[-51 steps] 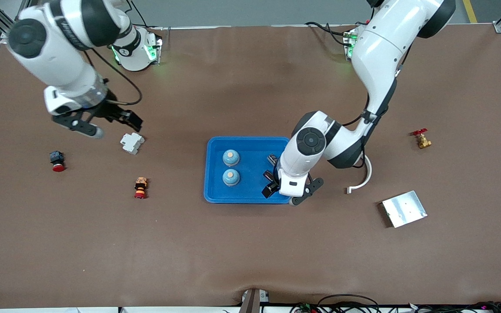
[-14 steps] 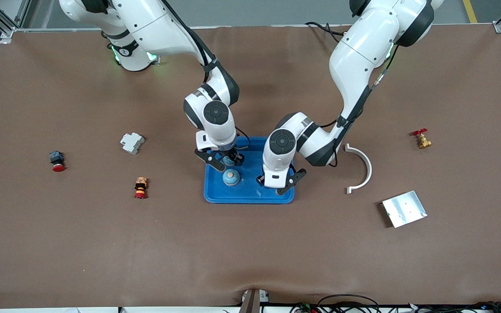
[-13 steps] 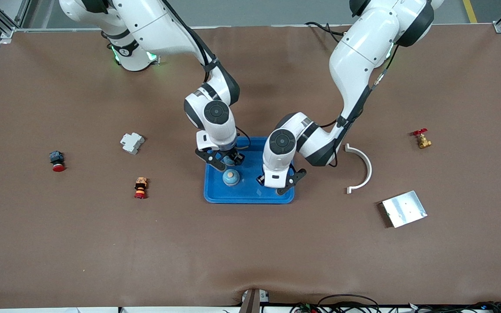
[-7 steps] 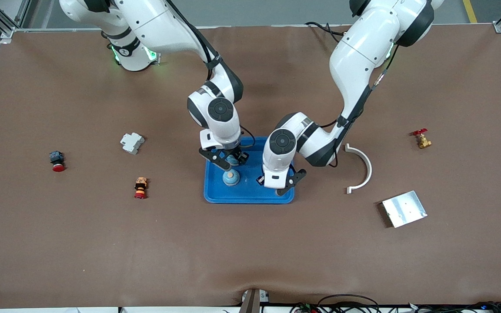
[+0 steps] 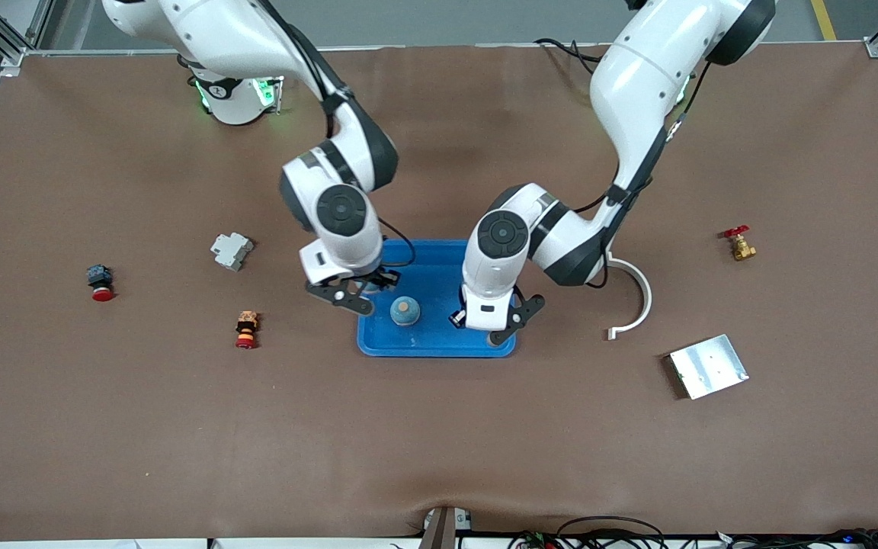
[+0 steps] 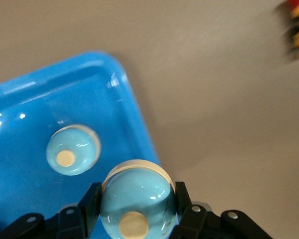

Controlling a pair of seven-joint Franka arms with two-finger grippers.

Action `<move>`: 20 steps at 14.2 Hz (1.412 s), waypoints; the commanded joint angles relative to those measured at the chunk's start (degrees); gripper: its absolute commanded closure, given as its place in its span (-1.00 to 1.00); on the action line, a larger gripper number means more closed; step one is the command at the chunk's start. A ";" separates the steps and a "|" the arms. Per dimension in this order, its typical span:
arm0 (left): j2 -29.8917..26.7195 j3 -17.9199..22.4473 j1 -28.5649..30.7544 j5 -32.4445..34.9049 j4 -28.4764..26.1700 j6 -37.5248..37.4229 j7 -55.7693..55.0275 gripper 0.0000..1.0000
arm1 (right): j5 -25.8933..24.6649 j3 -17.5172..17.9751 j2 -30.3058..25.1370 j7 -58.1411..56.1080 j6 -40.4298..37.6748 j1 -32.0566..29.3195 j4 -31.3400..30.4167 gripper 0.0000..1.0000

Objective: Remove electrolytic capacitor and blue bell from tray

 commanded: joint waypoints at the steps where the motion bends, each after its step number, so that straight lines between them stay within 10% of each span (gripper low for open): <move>1: -4.65 -0.03 3.62 1.36 -1.67 -3.75 4.56 1.00 | 0.95 0.59 -8.90 -10.62 -1.15 -5.04 -7.45 1.00; 9: -12.82 -0.56 14.08 0.75 -11.49 -10.71 43.59 1.00 | 0.16 0.24 -24.55 -32.96 0.07 -16.28 -23.98 1.00; 20: -14.59 -4.51 23.68 0.66 -29.96 8.36 64.78 1.00 | 0.08 0.15 -36.51 -66.20 5.61 -38.18 -41.21 1.00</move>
